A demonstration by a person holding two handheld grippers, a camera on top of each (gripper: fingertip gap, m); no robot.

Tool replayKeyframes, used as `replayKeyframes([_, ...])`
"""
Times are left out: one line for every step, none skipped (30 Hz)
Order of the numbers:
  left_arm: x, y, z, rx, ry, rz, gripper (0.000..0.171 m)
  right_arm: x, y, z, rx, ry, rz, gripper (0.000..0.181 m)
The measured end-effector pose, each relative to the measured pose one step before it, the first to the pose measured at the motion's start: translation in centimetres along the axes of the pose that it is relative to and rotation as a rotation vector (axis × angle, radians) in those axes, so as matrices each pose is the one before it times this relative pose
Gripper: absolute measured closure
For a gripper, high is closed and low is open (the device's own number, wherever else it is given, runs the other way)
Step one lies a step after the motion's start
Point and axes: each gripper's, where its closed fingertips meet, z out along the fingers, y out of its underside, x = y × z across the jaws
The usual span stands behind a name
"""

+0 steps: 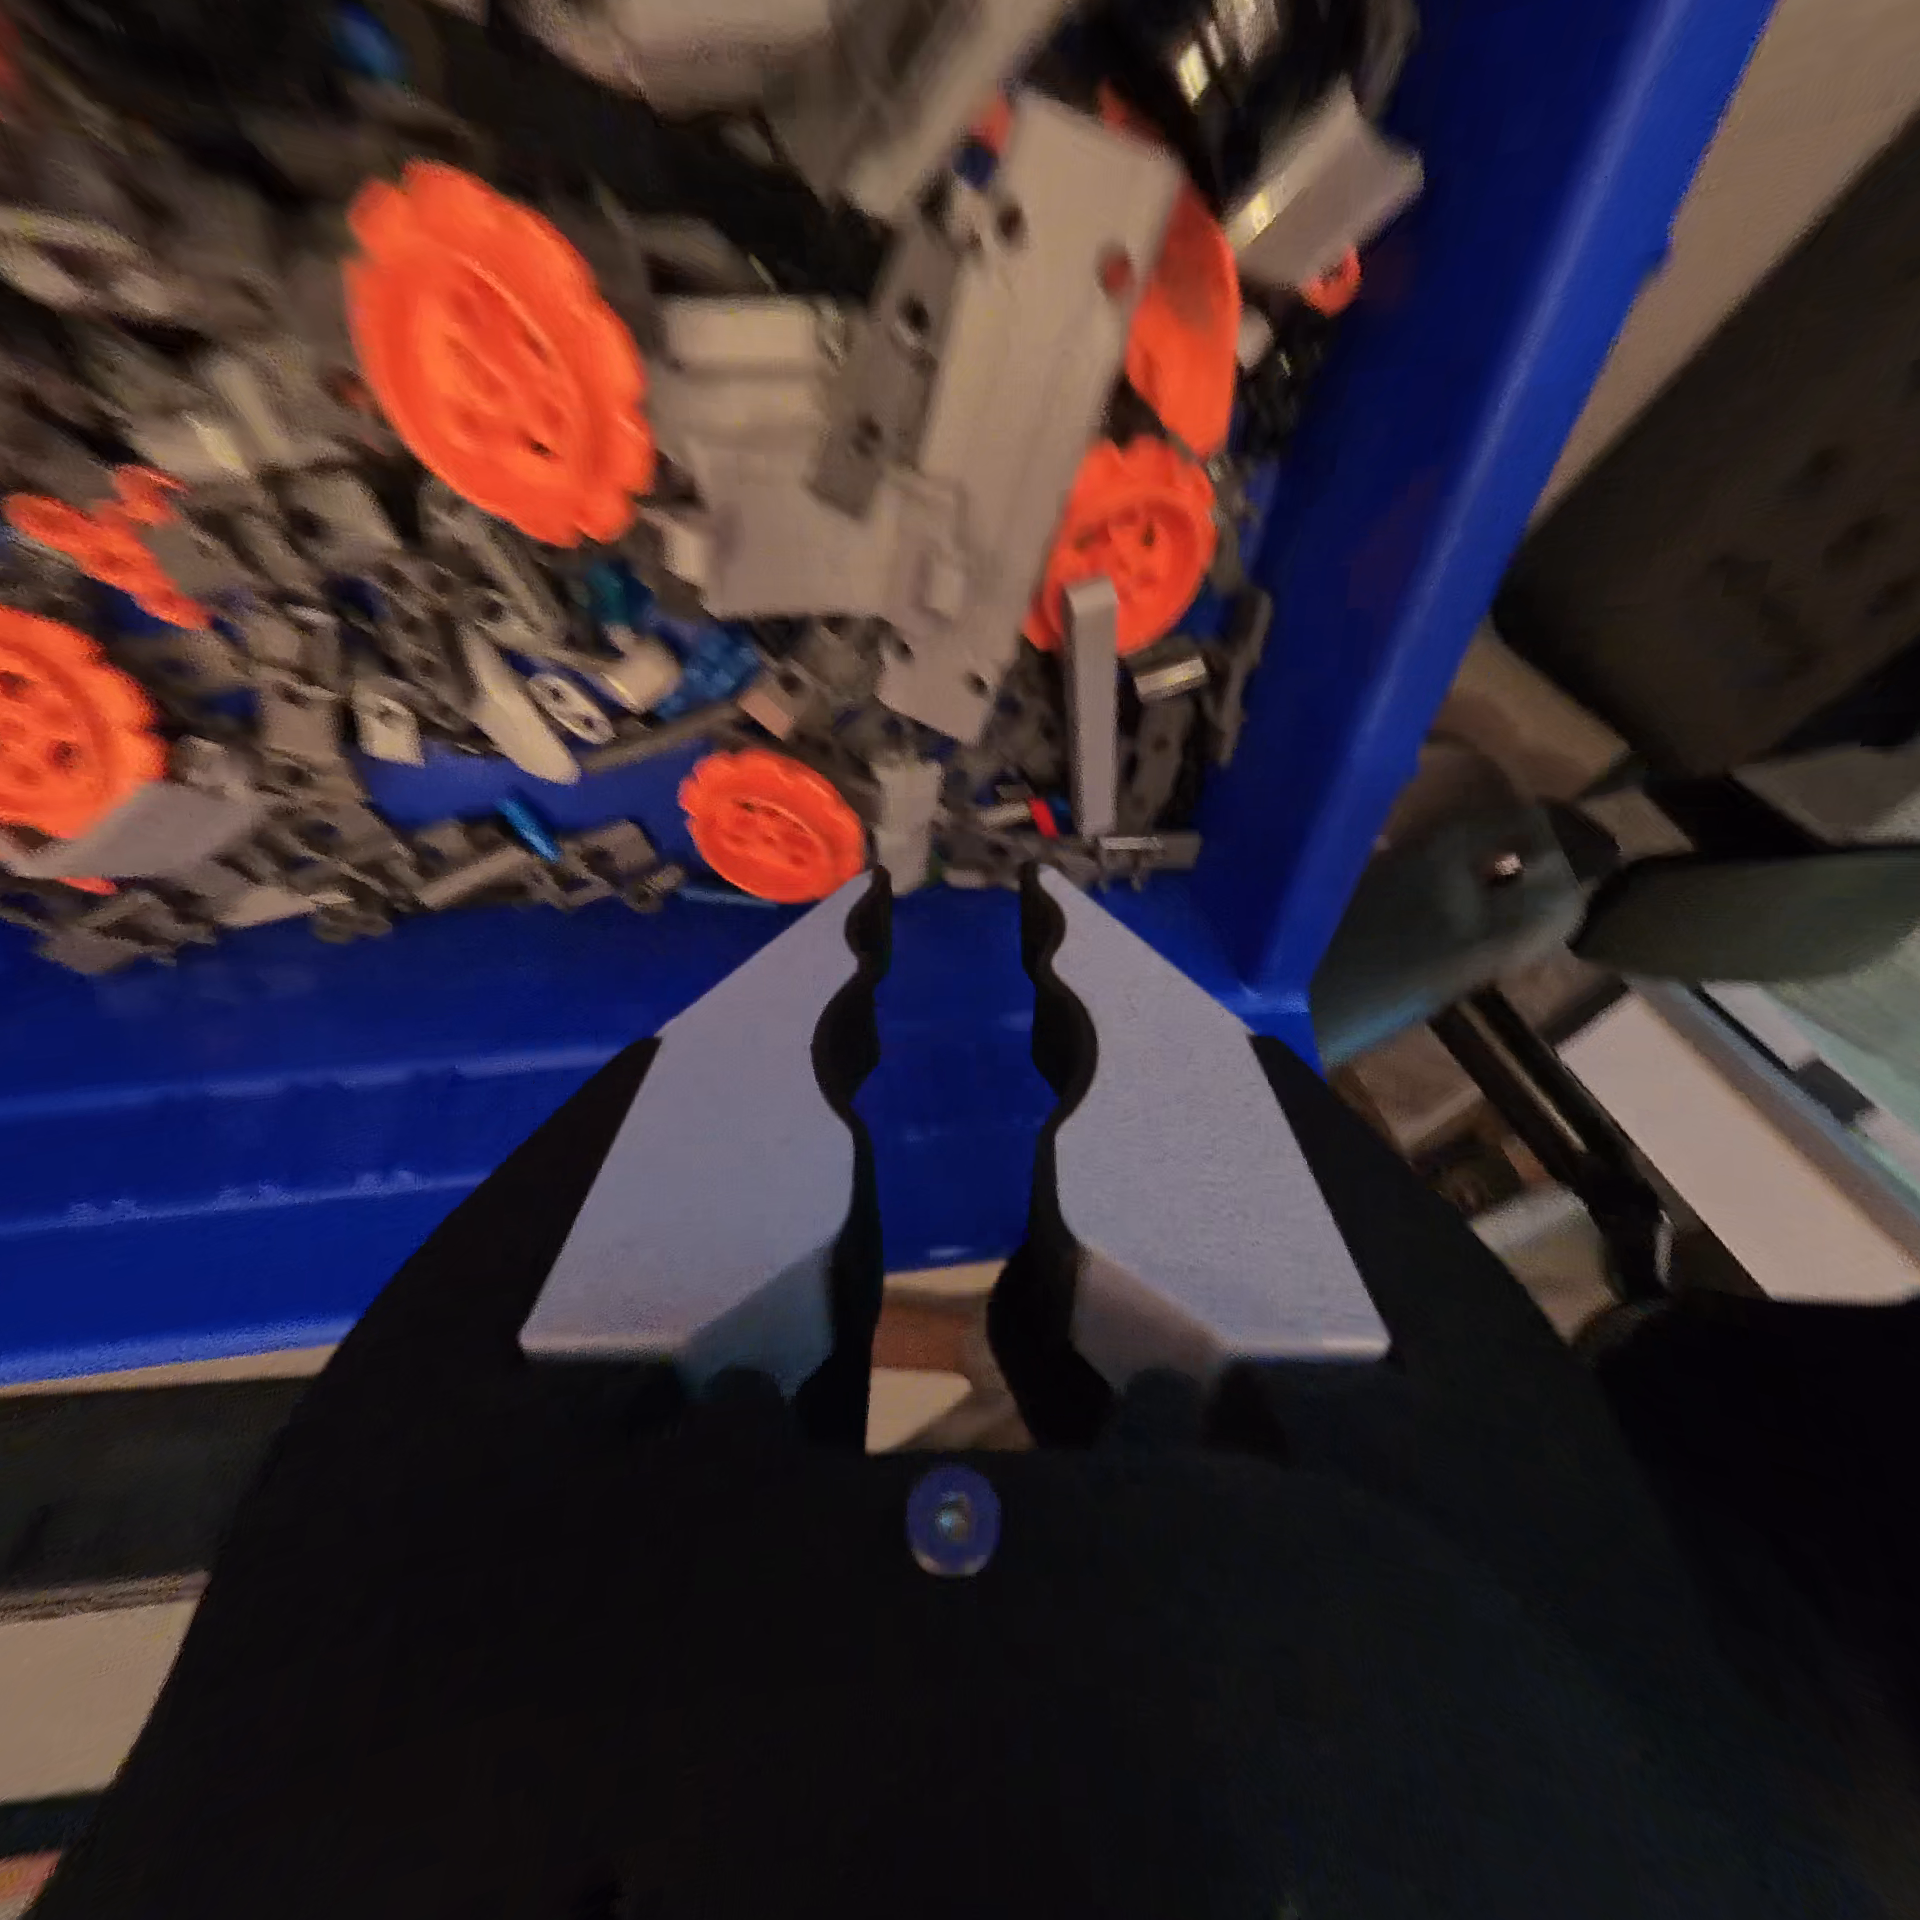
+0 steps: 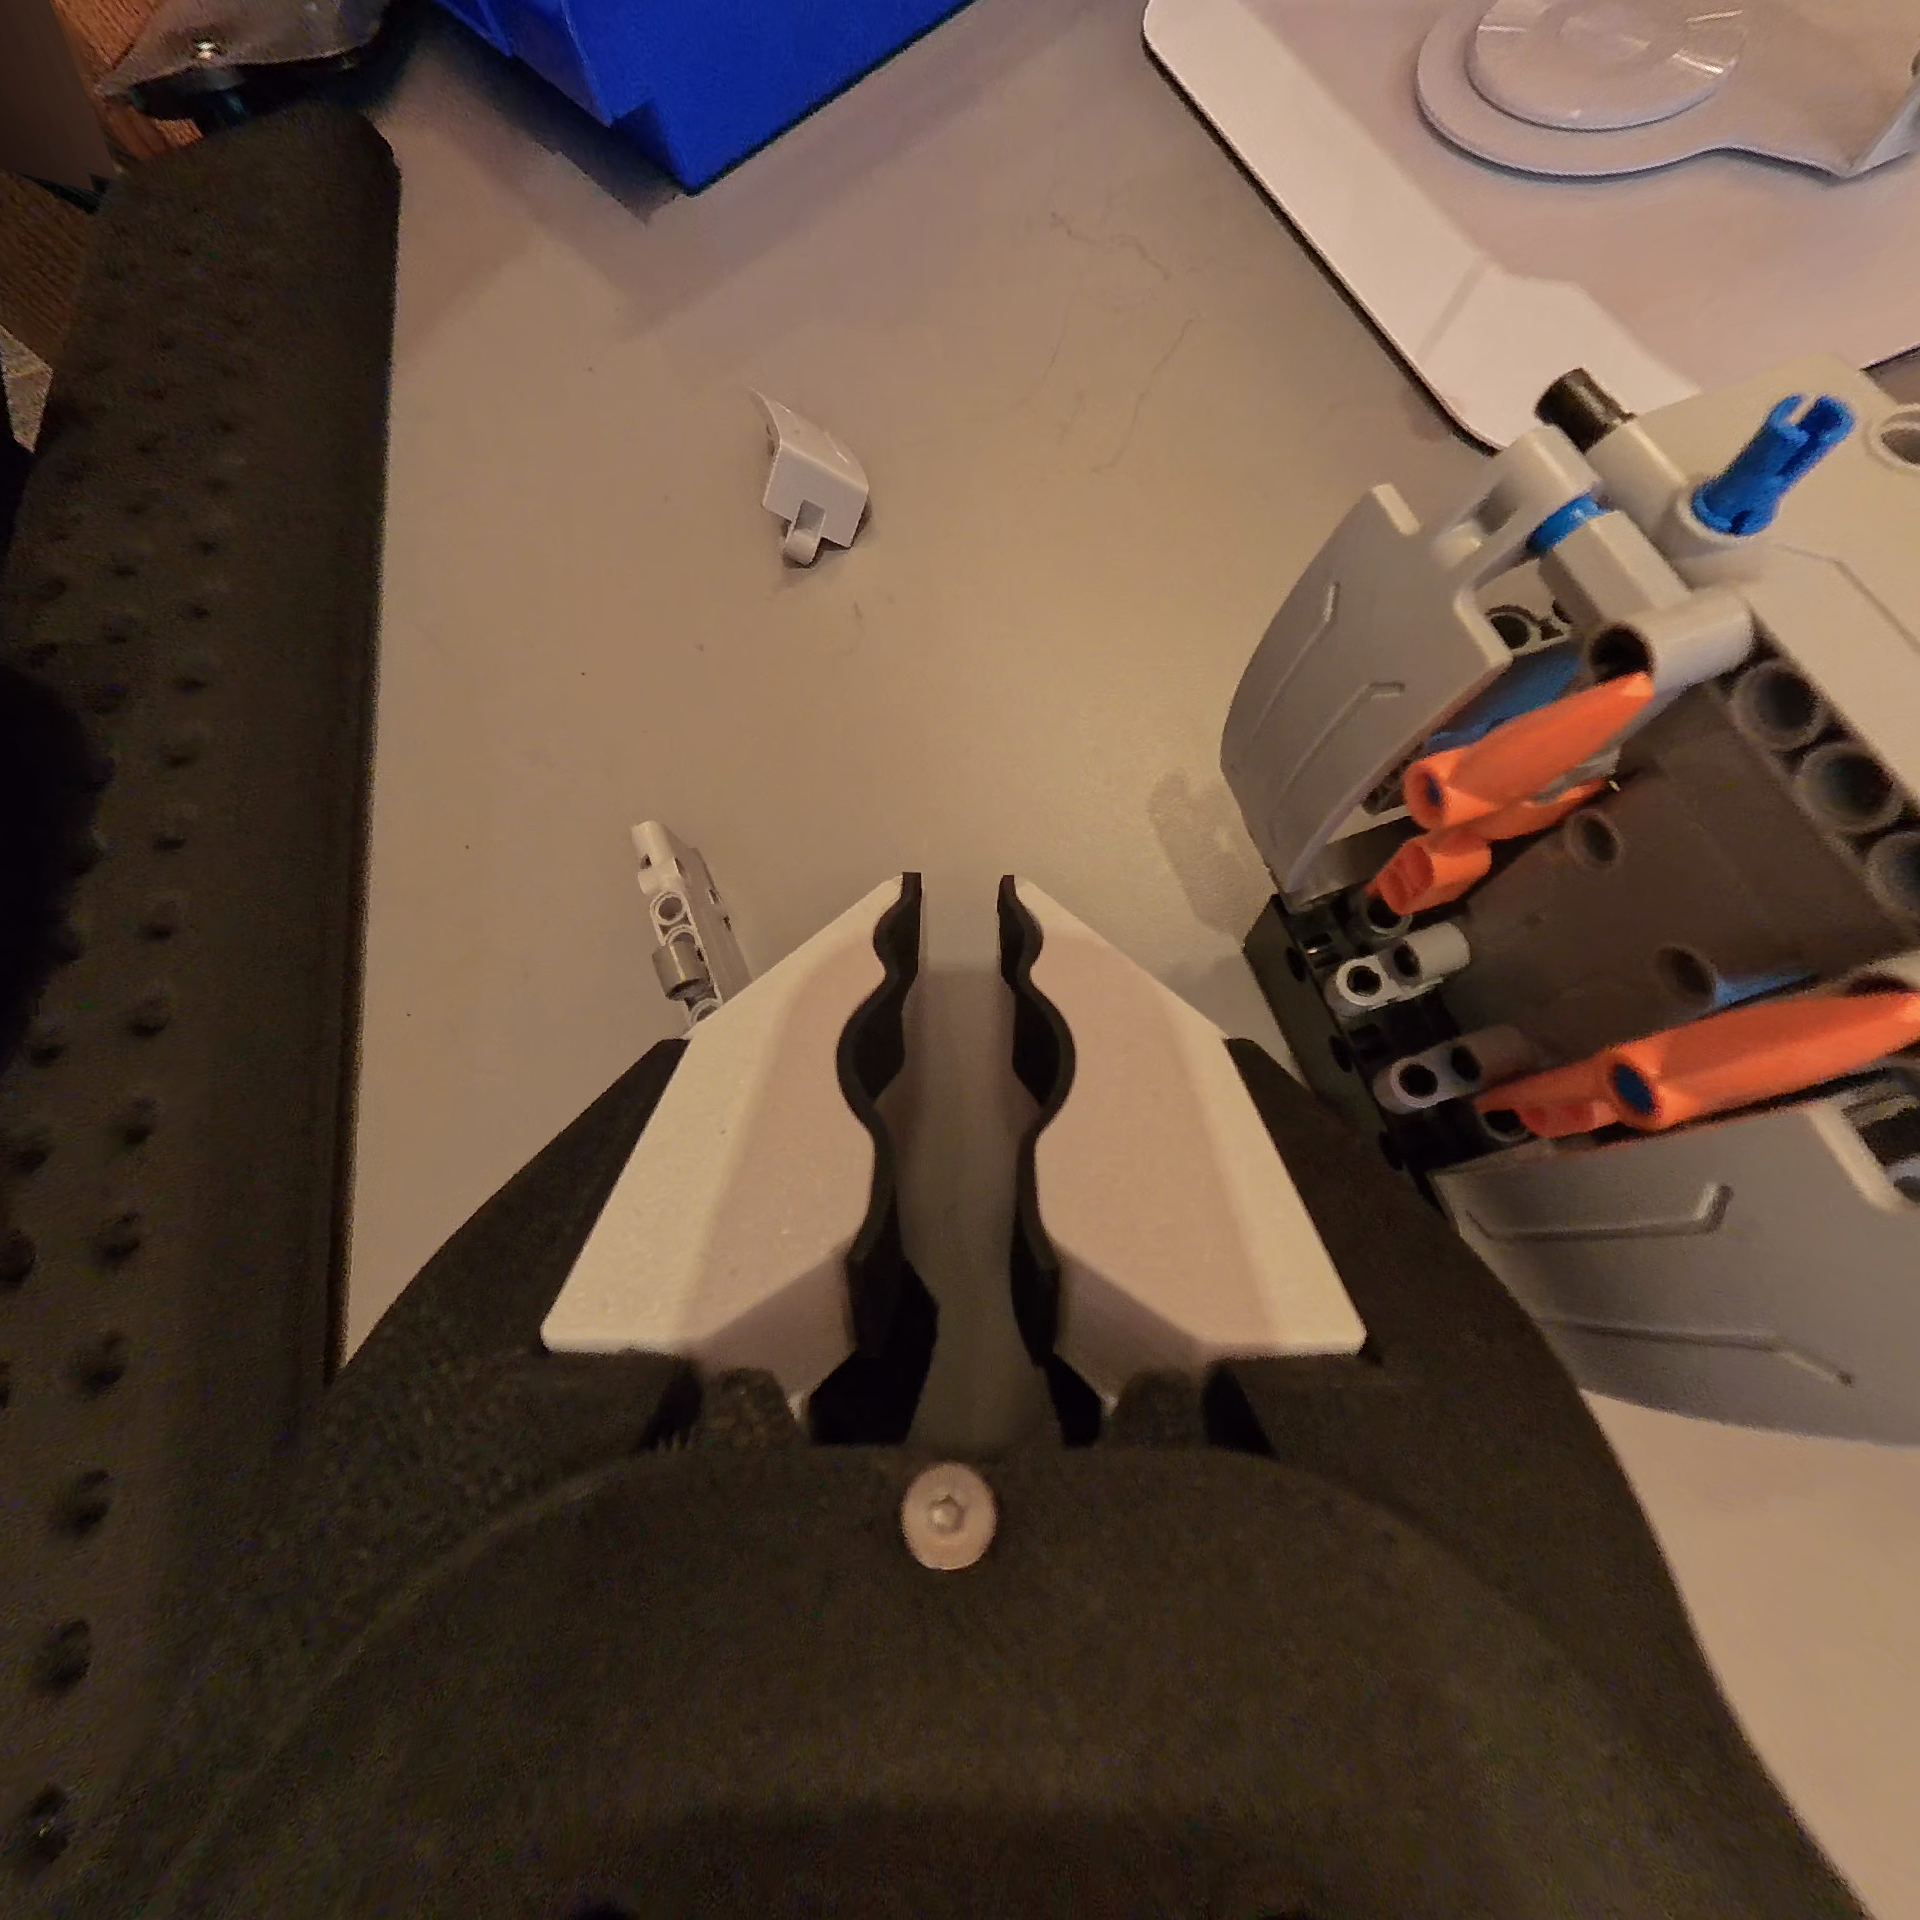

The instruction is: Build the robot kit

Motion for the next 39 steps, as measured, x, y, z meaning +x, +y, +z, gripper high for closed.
replayKeyframes([0.500, 0.774, 0.356, -0.04415, 0.0151, 0.0020, 0.151, -0.022, -0.006, 0.009, 0.0001, -0.0011, -0.0004, 0.168])
replayKeyframes([0.317, 0.554, 0.442, -0.03634, 0.0099, 0.0002, 0.158, -0.036, -0.038, -0.021, 0.0011, -0.0005, -0.0010, 0.168])
replayKeyframes([0.406, 0.354, 0.540, -0.03116, 0.0214, 0.0029, 0.164, -0.030, -0.051, -0.029, 0.0019, -0.0002, -0.0014, 0.168])
replayKeyframes([0.038, -0.040, 0.435, -0.01301, 0.0015, 0.0044, 0.166, -0.038, -0.058, -0.034, 0.0019, -0.0001, -0.0017, 0.168])
replayKeyframes([0.028, -0.206, 0.351, -0.00527, 0.0058, -0.0024, 0.166, -0.037, -0.044, -0.029, 0.0015, 0.0004, -0.0021, 0.168])
replayKeyframes([0.061, -0.061, 0.379, -0.01624, 0.0091, -0.0055, 0.167, -0.029, -0.044, -0.026, 0.0010, 0.0004, -0.0018, 0.168])
replayKeyframes([-0.184, 0.103, 0.372, -0.02612, -0.0081, -0.0027, 0.167, -0.025, -0.039, -0.040, 0.0015, 0.0003, -0.0012, 0.168])
replayKeyframes([-0.183, -0.133, 0.281, -0.01090, -0.0070, -0.0043, 0.167, -0.011, -0.040, -0.032, 0.0020, 0.0000, -0.0008, 0.168])
replayKeyframes([0.002, -0.098, 0.291, -0.01089, 0.0087, -0.0089, 0.167, -0.005, -0.035, -0.037, 0.0016, 0.0000, -0.0002, 0.168])
replayKeyframes([-0.172, 0.044, 0.312, -0.01681, -0.0025, -0.0076, 0.167, -0.013, -0.020, -0.024, 0.0016, -0.0004, 0.0003, 0.168])
replayKeyframes([-0.308, -0.074, 0.187, -0.00693, -0.0126, -0.0041, 0.171, -0.014, -0.034, -0.029, 0.0020, -0.0011, 0.0003, 0.168])
replayKeyframes([-0.051, -0.138, 0.113, -0.00111, 0.0027, -0.0046, 0.171, -0.018, -0.018, -0.006, 0.0011, -0.0012, -0.0001, 0.168])
replayKeyframes([-0.072, 0.076, 0.106, -0.01211, 0.0009, -0.0045, 0.171, -0.019, 0.000, 0.002, 0.0001, -0.0008, -0.0004, 0.168])
replayKeyframes([-0.233, 0.060, 0.048, -0.01145, -0.0103, -0.0063, 0.171, -0.026, -0.009, 0.011, 0.0003, -0.0013, -0.0001, 0.168])
replayKeyframes([-0.336, -0.006, 0.004, -0.00432, -0.0170, -0.0035, 0.171, -0.021, -0.015, -0.001, 0.0006, -0.0009, -0.0003, 0.168])
replayKeyframes([-0.487, 0.047, 0.041, -0.00829, -0.0207, -0.0107, 0.171, -0.009, -0.009, -0.009, 0.0006, 0.0000, -0.0005, 0.168])
replayKeyframes([-0.949, 0.139, 0.025, -0.01641, -0.0486, -0.0077, 0.171, -0.013, -0.011, -0.009, 0.0007, -0.0008, 0.0001, 0.168])
replayKeyframes([-0.331, -0.043, 0.056, -0.00329, -0.0138, 0.0024, 0.171, -0.018, -0.022, -0.007, 0.0005, -0.0006, -0.0003, 0.168])
replayKeyframes([-0.115, 0.083, 0.040, -0.00688, -0.0011, 0.0033, 0.171, -0.015, -0.013, -0.008, 0.0000, 0.0006, -0.0012, 0.168])
replayKeyframes([-0.600, -0.178, -0.094, 0.00849, -0.0296, -0.0060, 0.169, -0.002, 0.001, -0.012, -0.0001, 0.0010, -0.0009, 0.168])
replayKeyframes([-0.853, -0.519, -0.272, 0.03157, -0.0431, -0.0121, 0.167, 0.002, -0.023, -0.013, 0.0009, 0.0003, -0.0001, 0.168])
replayKeyframes([-0.023, -0.547, -0.304, 0.03914, 0.0079, -0.0096, 0.165, 0.005, -0.011, -0.016, 0.0011, 0.0000, 0.0004, 0.168])
replayKeyframes([0.304, -0.229, -0.243, 0.02359, 0.0227, -0.0043, 0.164, 0.008, 0.000, -0.007, 0.0004, 0.0001, 0.0004, 0.168])
replayKeyframes([-0.116, 0.170, -0.155, -0.00044, -0.0065, -0.0022, 0.164, -0.006, 0.008, 0.004, -0.0001, -0.0009, 0.0007, 0.168])
replayKeyframes([0.001, 0.340, -0.080, -0.01000, -0.0005, 0.0007, 0.163, -0.015, 0.027, 0.026, -0.0011, -0.0012, 0.0004, 0.168])
replayKeyframes([0.757, 0.443, 0.042, -0.01656, 0.0420, 0.0152, 0.163, -0.006, 0.018, 0.025, -0.0015, -0.0009, -0.0003, 0.168])
replayKeyframes([0.770, 0.470, 0.153, -0.02210, 0.0323, 0.0353, 0.164, -0.025, 0.011, 0.026, -0.0005, -0.0014, 0.0000, 0.168])
replayKeyframes([0.529, 0.340, 0.279, -0.02201, 0.0092, 0.0493, 0.164, -0.011, 0.002, 0.014, 0.0000, -0.0009, 0.0001, 0.168])
replayKeyframes([0.206, 0.260, 0.325, -0.02464, -0.0091, 0.0386, 0.158, -0.007, 0.000, 0.000, 0.0000, -0.0004, 0.0001, 0.168])
replayKeyframes([-0.067, 0.252, 0.226, -0.03066, -0.0126, 0.0114, 0.158, -0.006, -0.004, 0.002, 0.0003, -0.0003, 0.0001, 0.168])
replayKeyframes([-0.067, 0.032, 0.072, -0.01696, -0.0060, 0.0017, 0.159, -0.009, -0.016, -0.020, 0.0009, 0.0001, -0.0005, 0.168])
replayKeyframes([-0.189, 0.039, 0.075, -0.01393, -0.0139, 0.0066, 0.159, -0.011, -0.054, -0.031, 0.0019, 0.0001, -0.0009, 0.168])
replayKeyframes([-0.091, -0.027, 0.064, -0.00914, -0.0109, 0.0126, 0.156, -0.019, -0.044, -0.030, 0.0023, -0.0004, -0.0005, 0.168])
replayKeyframes([-0.134, -0.135, 0.063, -0.00170, -0.0170, 0.0168, 0.155, -0.017, -0.037, -0.034, 0.0017, -0.0002, -0.0005, 0.168])
replayKeyframes([-0.054, -0.115, 0.079, -0.00151, -0.0144, 0.0142, 0.156, -0.003, -0.016, -0.022, 0.0008, -0.0001, -0.0004, 0.168])
replayKeyframes([-0.076, -0.050, 0.093, -0.00330, -0.0153, 0.0086, 0.157, -0.014, -0.003, -0.023, 0.0009, -0.0007, 0.0002, 0.168])
replayKeyframes([-0.172, 0.000, 0.084, -0.00114, -0.0203, 0.0004, 0.153, 0.002, -0.003, -0.032, 0.0013, -0.0007, 0.0005, 0.168])
replayKeyframes([0.160, -0.084, 0.066, 0.00862, 0.0017, -0.0038, 0.158, 0.002, -0.022, -0.027, 0.0016, -0.0006, 0.0007, 0.168])
replayKeyframes([0.090, 0.014, 0.166, 0.00134, -0.0044, -0.0001, 0.161, 0.003, -0.006, -0.017, 0.0016, -0.0011, 0.0013, 0.168])
